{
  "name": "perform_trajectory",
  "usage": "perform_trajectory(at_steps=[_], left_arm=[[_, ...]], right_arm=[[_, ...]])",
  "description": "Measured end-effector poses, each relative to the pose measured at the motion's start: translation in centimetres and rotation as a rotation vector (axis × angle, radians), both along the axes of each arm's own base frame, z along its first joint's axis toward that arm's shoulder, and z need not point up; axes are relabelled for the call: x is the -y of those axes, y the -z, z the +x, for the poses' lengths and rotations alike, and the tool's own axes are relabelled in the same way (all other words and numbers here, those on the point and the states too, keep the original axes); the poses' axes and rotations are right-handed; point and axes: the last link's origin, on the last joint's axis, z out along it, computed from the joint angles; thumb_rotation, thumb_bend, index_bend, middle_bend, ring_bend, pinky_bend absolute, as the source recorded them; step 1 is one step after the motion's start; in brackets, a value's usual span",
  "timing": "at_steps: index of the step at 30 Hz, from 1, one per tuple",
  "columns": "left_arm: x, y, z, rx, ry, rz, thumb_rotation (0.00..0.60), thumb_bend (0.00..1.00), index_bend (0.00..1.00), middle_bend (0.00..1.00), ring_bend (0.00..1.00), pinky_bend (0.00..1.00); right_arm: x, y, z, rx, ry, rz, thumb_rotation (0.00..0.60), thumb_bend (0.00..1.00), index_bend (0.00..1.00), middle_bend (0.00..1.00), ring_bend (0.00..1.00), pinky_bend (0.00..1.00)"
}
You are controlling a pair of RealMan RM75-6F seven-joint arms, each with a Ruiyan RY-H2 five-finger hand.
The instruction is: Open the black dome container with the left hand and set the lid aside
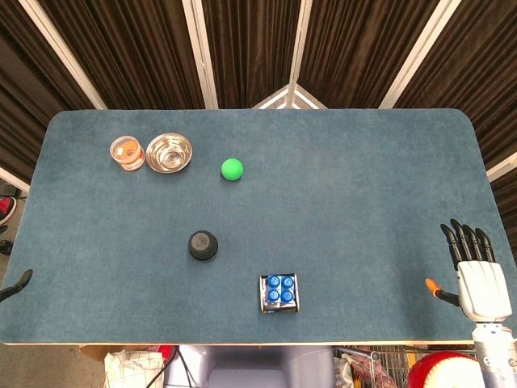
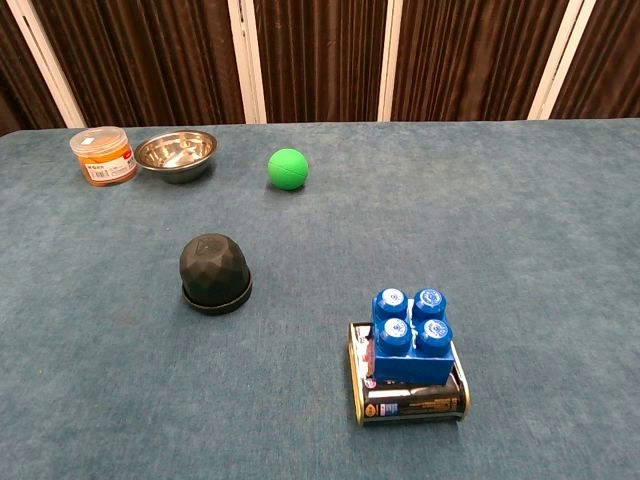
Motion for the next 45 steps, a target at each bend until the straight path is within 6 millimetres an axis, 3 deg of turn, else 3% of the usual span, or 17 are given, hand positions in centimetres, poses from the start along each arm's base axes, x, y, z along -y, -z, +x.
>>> perform_trajectory(at_steps=[12, 17, 22, 26, 30, 38, 45], left_arm=[[0.5, 0.1, 0.3, 0.000, 0.018, 0.006, 0.600, 0.30, 0.20, 0.05, 0.00, 0.12], [0.3, 0.4, 0.4, 0.004, 0.028, -0.003, 0.600, 0.29, 0.17, 0.05, 0.00, 0.12], [-0.1, 0.9, 0.3, -0.006, 0.031, -0.036, 0.600, 0.24, 0.17, 0.04, 0.00, 0.12], [-0.4, 1.3, 0.6, -0.004, 0.055, -0.054, 0.600, 0.18, 0.17, 0.04, 0.00, 0.06], [-1.1, 2.1, 1.4, 0.027, 0.119, -0.068, 0.600, 0.13, 0.17, 0.04, 0.00, 0.02], [-3.5, 4.0, 2.6, 0.084, 0.156, -0.164, 0.600, 0.12, 0.17, 0.06, 0.00, 0.01], [-5.8, 6.8, 4.5, 0.125, 0.157, -0.321, 0.600, 0.11, 0.17, 0.08, 0.00, 0.00]], right_arm=[[-0.7, 0.0, 0.4, 0.015, -0.011, -0.006, 0.600, 0.18, 0.03, 0.00, 0.00, 0.00], [-0.1, -0.3, -0.1, 0.026, -0.006, -0.014, 0.600, 0.18, 0.03, 0.00, 0.00, 0.00], [-0.1, -0.3, -0.3, 0.029, -0.001, -0.011, 0.600, 0.18, 0.03, 0.00, 0.00, 0.00], [-0.1, -0.3, -0.3, 0.040, -0.005, -0.007, 0.600, 0.18, 0.03, 0.00, 0.00, 0.00], [0.3, -0.4, -0.3, 0.043, 0.000, 0.006, 0.600, 0.18, 0.03, 0.00, 0.00, 0.00], [0.6, -0.2, -0.2, 0.045, 0.003, 0.016, 0.600, 0.18, 0.03, 0.00, 0.00, 0.00], [0.7, -0.1, -0.2, 0.045, 0.003, 0.022, 0.600, 0.18, 0.03, 0.00, 0.00, 0.00]])
